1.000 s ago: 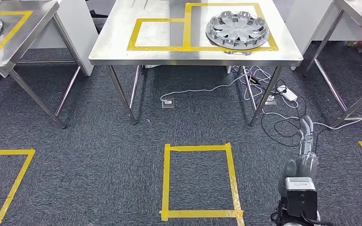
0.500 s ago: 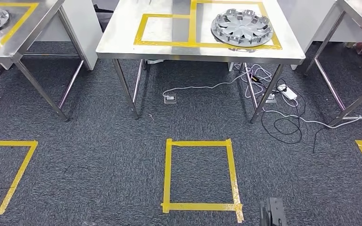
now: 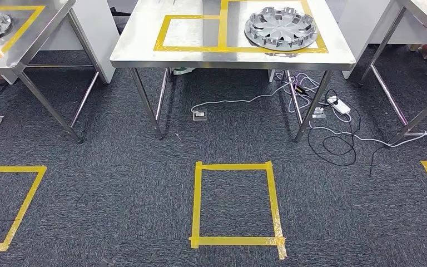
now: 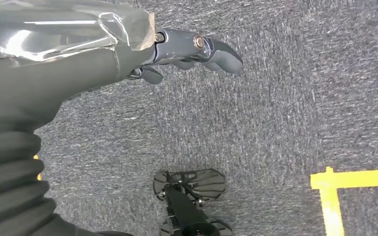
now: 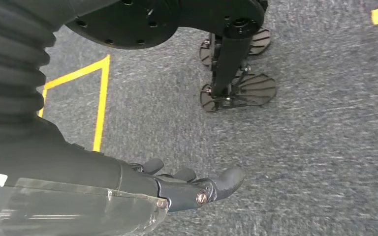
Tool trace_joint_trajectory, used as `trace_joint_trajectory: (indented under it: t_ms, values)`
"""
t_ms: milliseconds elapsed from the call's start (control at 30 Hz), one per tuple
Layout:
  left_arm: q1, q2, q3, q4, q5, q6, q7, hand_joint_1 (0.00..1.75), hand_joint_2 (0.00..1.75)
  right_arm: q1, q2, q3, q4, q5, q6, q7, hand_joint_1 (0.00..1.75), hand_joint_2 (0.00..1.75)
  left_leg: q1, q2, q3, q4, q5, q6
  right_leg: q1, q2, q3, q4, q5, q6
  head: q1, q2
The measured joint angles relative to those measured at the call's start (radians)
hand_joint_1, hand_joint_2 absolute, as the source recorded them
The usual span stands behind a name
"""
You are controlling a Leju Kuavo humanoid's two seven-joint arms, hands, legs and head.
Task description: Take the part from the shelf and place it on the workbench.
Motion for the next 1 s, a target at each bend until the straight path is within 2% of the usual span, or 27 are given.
trace_joint_trajectory:
  t_ms: [33,100,167,233,300,367,800,933,1000]
  values:
    - [-0.002,0.001,0.0,0.001,-0.001,0.002,0.004,0.0,1.75,-0.005,0.0,0.001,0.009,0.008,0.004,0.002,0.0,1.75,0.002,0.0,0.0,-0.001,0.002,-0.001,0.002,0.0,-0.001,0.0,0.001,-0.002,0.0,0.0]
    - [-0.007,0.004,-0.001,0.003,-0.002,0.009,0.012,0.0,0.87,-0.013,0.0,0.005,0.023,0.022,0.002,0.004,0.0,1.75,0.005,0.0,-0.002,-0.002,0.005,-0.006,0.005,0.0,-0.002,0.0,0.003,-0.006,0.0,0.0]
    - [-0.011,0.005,-0.003,0.006,-0.008,0.012,0.017,0.0,0.0,-0.019,0.002,0.011,0.033,0.03,-0.023,0.005,0.0,0.87,0.006,0.0,-0.004,-0.003,0.008,-0.013,0.008,0.0,-0.005,0.0,0.005,-0.01,0.0,0.0]
    - [-0.013,0.008,-0.005,0.01,-0.013,-0.002,0.015,0.0,0.0,-0.022,0.003,0.014,0.039,0.028,-0.03,0.001,0.0,0.0,0.008,0.0,-0.006,-0.004,0.01,-0.025,0.009,0.0,-0.007,0.001,0.007,-0.013,0.0,0.0]
    - [-0.014,0.011,-0.006,0.016,-0.015,-0.02,0.009,0.0,0.0,-0.025,0.004,0.018,0.042,0.03,-0.009,-0.007,0.0,0.0,0.009,0.0,-0.008,-0.005,0.012,-0.037,0.01,0.0,-0.009,0.001,0.009,-0.016,0.0,0.0]
    - [-0.015,0.015,-0.007,0.02,-0.019,-0.03,0.006,0.0,0.0,-0.03,0.004,0.024,0.045,0.035,0.007,-0.012,0.0,0.0,0.01,0.001,-0.009,-0.005,0.014,-0.043,0.01,0.0,-0.011,0.001,0.011,-0.017,0.001,0.0]
    - [-0.028,0.027,-0.014,0.029,-0.035,-0.044,0.006,0.0,0.0,-0.042,0.005,0.037,0.053,0.034,0.017,-0.019,0.0,0.0,0.002,0.0,-0.012,-0.003,0.017,-0.043,0.003,0.0,-0.012,0.001,0.015,-0.011,0.001,0.0]
    - [-0.029,0.03,-0.014,0.032,-0.037,-0.044,0.008,0.0,0.0,-0.043,0.005,0.042,0.054,0.037,0.017,-0.019,0.0,1.75,0.002,0.0,-0.012,-0.003,0.017,-0.043,0.003,0.0,-0.012,0.001,0.016,-0.011,0.001,0.0]
    - [-0.029,0.03,-0.014,0.034,-0.039,-0.04,0.011,0.0,0.0,-0.043,0.005,0.043,0.054,0.037,0.017,-0.019,0.0,1.75,0.002,0.0,-0.012,-0.003,0.017,-0.043,0.003,0.0,-0.012,0.001,0.016,-0.011,0.001,0.0]
